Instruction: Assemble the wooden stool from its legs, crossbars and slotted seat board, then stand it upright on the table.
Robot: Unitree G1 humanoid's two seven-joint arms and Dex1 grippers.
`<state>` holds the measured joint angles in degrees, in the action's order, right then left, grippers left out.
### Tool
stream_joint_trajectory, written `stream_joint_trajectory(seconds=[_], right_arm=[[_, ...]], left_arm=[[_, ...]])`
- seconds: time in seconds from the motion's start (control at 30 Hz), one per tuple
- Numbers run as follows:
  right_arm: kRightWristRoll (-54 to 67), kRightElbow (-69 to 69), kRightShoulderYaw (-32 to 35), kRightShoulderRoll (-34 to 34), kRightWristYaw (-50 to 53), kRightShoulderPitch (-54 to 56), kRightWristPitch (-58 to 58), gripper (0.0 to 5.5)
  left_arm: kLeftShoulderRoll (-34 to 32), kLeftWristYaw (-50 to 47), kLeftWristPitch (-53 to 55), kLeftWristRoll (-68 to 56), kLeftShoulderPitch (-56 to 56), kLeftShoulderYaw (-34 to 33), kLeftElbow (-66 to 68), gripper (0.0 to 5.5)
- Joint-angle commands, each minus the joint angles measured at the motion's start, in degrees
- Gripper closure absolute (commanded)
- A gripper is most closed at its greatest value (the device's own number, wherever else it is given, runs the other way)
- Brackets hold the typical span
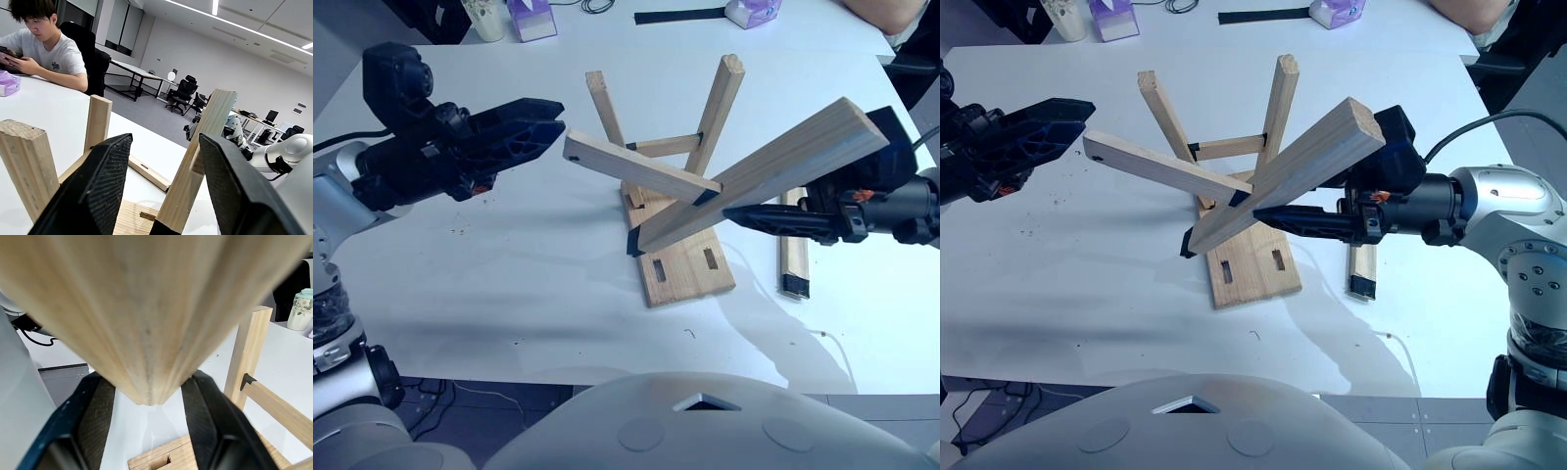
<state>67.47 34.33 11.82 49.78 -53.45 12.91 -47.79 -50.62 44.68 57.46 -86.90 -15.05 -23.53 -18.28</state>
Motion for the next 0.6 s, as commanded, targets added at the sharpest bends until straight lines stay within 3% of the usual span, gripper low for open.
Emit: stream_joint_trajectory(seconds=[0.03, 0.6], right_arm=[[0.27, 0.68, 0.19, -0.03, 0.14, 0.44, 0.49, 3.46], [0.51, 0.65, -0.08, 0.05, 0.0, 0.96, 0.43, 3.46]], left_arm=[[-0.32, -0.21, 0.7, 0.09, 0.02, 0.99, -1.94, 2.99], [-0.09, -1.7, 0.09, -0.56, -0.77, 0.6, -0.2, 2.99]])
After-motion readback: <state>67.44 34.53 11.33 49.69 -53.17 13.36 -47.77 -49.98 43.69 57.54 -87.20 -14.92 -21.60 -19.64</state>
